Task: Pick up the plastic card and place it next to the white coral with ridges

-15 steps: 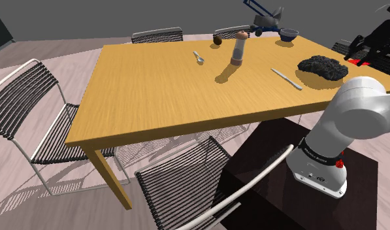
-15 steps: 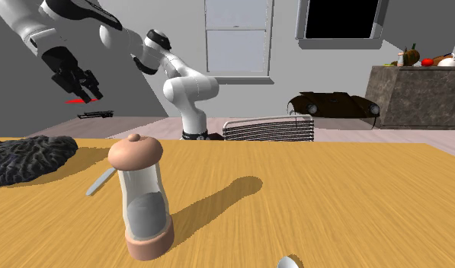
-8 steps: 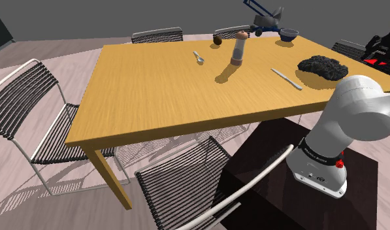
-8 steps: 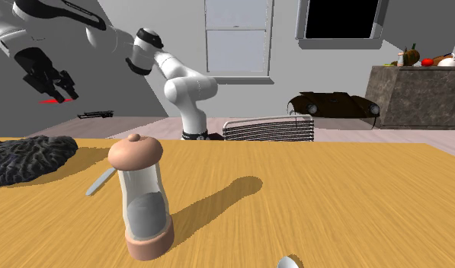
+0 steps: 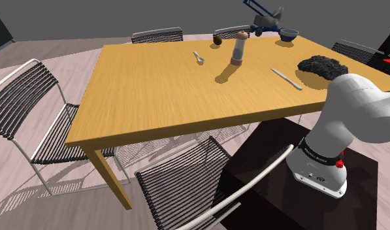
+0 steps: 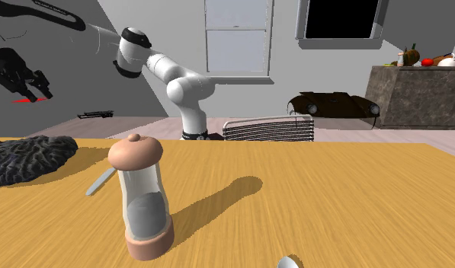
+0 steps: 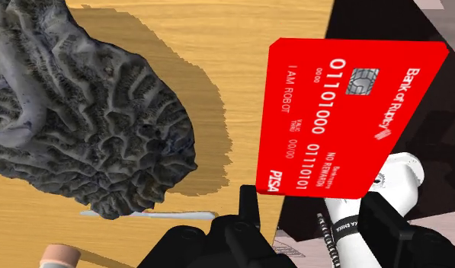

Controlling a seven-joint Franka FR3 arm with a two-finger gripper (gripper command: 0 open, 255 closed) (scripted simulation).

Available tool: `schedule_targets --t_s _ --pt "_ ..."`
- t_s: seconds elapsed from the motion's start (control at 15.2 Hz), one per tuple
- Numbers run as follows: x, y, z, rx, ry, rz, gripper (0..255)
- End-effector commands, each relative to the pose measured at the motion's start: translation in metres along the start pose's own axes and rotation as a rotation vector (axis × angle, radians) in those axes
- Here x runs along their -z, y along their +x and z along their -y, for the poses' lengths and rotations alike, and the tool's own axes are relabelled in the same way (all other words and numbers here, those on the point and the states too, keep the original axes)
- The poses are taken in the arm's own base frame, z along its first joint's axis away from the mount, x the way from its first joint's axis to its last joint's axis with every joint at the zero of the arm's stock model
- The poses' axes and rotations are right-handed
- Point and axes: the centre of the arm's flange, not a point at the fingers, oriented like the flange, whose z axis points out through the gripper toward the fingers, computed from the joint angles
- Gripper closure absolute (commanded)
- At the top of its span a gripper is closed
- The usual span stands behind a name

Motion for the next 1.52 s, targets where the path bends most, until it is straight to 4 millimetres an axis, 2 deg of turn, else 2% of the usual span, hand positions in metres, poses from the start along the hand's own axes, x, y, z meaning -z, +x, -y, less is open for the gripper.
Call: schedule_targets --t_s 0.0,1.45 --pt "0.010 -0.014 0.001 0.000 0.001 0.000 255" --pt "-0.087 -0.078 0.001 0.000 0.001 0.000 255"
